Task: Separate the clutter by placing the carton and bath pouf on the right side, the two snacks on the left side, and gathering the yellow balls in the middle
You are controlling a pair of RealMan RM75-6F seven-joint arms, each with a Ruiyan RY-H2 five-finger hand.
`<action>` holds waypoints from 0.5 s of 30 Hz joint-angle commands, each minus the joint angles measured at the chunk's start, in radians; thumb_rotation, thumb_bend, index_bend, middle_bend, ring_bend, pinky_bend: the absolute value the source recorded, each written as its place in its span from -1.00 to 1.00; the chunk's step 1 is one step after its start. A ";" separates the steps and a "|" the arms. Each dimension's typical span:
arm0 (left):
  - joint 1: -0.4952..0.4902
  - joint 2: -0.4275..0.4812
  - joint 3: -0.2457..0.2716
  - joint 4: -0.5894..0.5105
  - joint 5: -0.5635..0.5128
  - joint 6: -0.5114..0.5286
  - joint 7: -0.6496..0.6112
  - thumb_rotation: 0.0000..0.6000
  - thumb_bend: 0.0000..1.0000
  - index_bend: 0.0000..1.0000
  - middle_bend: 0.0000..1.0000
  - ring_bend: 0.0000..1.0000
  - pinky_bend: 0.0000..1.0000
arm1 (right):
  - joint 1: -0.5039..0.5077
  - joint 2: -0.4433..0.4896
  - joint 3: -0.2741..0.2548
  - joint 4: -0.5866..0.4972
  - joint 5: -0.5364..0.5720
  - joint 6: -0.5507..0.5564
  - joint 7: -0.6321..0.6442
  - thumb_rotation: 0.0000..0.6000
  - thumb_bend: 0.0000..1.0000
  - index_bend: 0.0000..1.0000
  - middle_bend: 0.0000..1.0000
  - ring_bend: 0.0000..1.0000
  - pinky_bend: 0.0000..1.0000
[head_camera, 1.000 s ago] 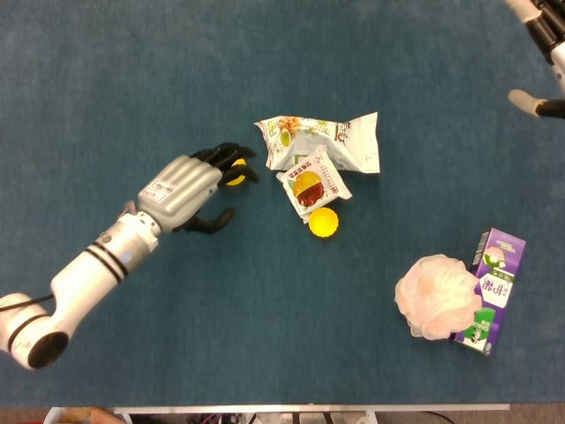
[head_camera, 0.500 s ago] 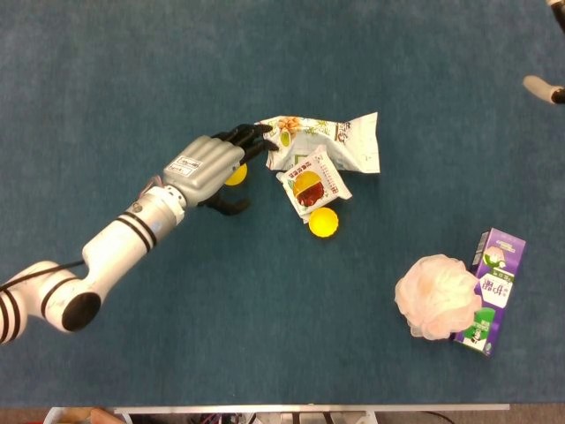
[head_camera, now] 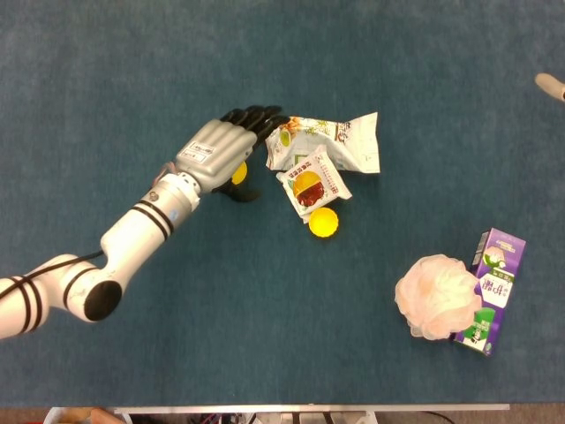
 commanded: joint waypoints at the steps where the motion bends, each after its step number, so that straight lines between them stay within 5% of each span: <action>1: -0.020 -0.028 -0.014 0.028 0.019 0.013 -0.001 1.00 -0.60 -1.00 -1.00 -1.00 -0.77 | 0.001 -0.005 0.007 0.009 0.007 0.001 0.008 1.00 -1.00 -0.85 -0.49 -0.56 -0.39; 15: -0.104 -0.155 0.008 0.187 0.111 -0.007 -0.027 1.00 -0.60 -0.92 -1.00 -1.00 -0.70 | -0.041 0.028 0.036 0.000 0.021 0.069 0.061 1.00 -1.00 -0.83 -0.49 -0.56 -0.39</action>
